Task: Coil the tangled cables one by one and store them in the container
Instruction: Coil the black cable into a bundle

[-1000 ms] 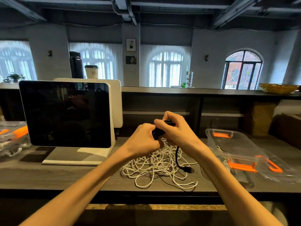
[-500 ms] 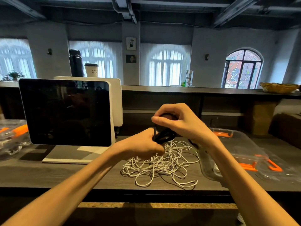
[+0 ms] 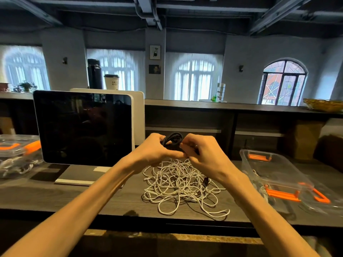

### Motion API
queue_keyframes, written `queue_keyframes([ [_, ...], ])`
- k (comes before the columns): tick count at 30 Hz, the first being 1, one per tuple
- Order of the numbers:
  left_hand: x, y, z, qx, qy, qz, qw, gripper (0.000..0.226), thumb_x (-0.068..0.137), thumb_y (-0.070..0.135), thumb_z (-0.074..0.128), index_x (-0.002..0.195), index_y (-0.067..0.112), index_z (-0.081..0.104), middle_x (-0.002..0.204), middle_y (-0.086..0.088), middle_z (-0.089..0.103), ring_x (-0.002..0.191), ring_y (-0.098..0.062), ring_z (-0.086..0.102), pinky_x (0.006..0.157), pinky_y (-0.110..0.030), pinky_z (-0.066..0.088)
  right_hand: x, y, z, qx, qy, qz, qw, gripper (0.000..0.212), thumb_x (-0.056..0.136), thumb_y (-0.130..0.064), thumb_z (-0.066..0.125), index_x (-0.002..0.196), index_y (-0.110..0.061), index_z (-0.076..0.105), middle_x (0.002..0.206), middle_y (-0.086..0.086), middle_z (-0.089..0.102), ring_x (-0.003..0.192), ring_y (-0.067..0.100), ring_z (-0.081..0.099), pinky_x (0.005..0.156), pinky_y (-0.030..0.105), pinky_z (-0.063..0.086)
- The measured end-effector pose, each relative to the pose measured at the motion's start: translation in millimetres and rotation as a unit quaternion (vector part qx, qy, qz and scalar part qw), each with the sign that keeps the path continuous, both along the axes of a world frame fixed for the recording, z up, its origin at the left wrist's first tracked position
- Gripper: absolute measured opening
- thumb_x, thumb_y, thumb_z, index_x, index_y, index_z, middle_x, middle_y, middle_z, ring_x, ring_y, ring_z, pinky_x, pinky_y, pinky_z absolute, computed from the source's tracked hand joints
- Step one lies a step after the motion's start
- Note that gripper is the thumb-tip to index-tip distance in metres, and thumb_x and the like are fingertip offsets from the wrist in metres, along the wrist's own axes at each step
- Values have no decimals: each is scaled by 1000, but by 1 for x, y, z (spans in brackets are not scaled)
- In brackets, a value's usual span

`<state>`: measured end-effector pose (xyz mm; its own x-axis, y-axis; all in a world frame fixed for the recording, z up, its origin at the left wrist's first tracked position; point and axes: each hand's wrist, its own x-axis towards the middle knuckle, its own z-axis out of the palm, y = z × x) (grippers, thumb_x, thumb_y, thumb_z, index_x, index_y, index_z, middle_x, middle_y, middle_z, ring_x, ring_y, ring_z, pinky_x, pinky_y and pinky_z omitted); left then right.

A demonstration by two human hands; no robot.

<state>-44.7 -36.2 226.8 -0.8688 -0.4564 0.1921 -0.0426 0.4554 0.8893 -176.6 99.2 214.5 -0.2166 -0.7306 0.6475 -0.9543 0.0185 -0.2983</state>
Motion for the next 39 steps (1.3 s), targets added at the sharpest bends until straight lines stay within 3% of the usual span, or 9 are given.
queue_keyframes([
  [3, 5, -2, -5, 78, 54, -49, 994, 41, 86, 31, 74, 117, 10, 57, 63, 4, 55, 42, -4, 45, 39, -18, 35, 2, 4, 4, 21, 22, 11, 999, 10, 95, -14, 66, 104, -17, 72, 91, -3, 71, 82, 11, 65, 74, 40, 57],
  [6, -2, 4, -7, 73, 99, -29, 992, 38, 92, 44, 63, 112, 12, 63, 54, 8, 50, 40, -7, 39, 39, -20, 32, 9, 2, 3, 35, 30, 25, 999, 8, 99, -15, 63, 102, -16, 70, 91, -3, 68, 80, 12, 63, 73, 40, 57],
  [11, -20, -5, -22, -139, 116, 96, 979, 50, 89, 63, 62, 78, 15, 67, 69, -8, 65, 68, -30, 63, 65, -48, 54, 25, -8, -6, 64, 129, 2, 990, 15, 96, -9, 59, 108, -12, 68, 105, 6, 69, 84, 27, 65, 69, 38, 53],
  [19, -23, -18, -30, -261, 29, 85, 961, 56, 91, 66, 49, 80, 16, 70, 70, -5, 68, 68, -25, 64, 69, -52, 54, 18, 1, -2, 90, 177, -4, 980, 16, 98, -16, 59, 107, -15, 71, 107, 2, 72, 84, 24, 67, 74, 38, 58],
  [23, -17, -13, -16, -255, -62, 46, 964, 79, 84, 83, 20, 77, 25, 74, 76, -5, 72, 66, -19, 64, 69, -42, 54, 10, 17, 24, 71, 175, 51, 981, 13, 96, -19, 70, 106, -16, 78, 102, -3, 70, 82, 8, 62, 72, 16, 49],
  [26, -16, -2, -9, -235, -150, -8, 960, 100, 83, 78, 8, 95, 3, 74, 65, -15, 61, 46, -10, 43, 53, -22, 41, 8, 21, 40, 64, 186, 85, 977, 13, 89, -24, 79, 99, -17, 81, 92, -6, 69, 74, 3, 60, 66, 13, 49],
  [30, 4, 3, -5, 51, -162, -161, 972, 96, 79, 84, 8, 86, 9, 68, 56, 1, 35, 45, -9, 25, 43, -20, 21, -7, 25, 48, -10, -28, 146, 989, 18, 79, -32, 86, 84, -16, 79, 77, -3, 69, 62, 12, 63, 54, 25, 51],
  [35, 6, 10, -2, 45, -102, -308, 945, 29, 79, 41, 82, 76, 19, 64, 60, -1, 41, 45, -12, 30, 43, -25, 25, -11, 10, 16, 17, -221, 171, 960, 21, 82, -39, 77, 84, -18, 78, 79, 8, 75, 74, 28, 71, 65, 31, 52],
  [39, -2, 10, -7, 114, -23, -196, 974, 24, 92, 34, 68, 76, 16, 62, 52, 3, 35, 39, -8, 29, 39, -21, 24, -18, 3, -2, 10, -264, 120, 957, 16, 99, -18, 66, 93, -8, 76, 80, 15, 73, 67, 22, 65, 62, 31, 49],
])
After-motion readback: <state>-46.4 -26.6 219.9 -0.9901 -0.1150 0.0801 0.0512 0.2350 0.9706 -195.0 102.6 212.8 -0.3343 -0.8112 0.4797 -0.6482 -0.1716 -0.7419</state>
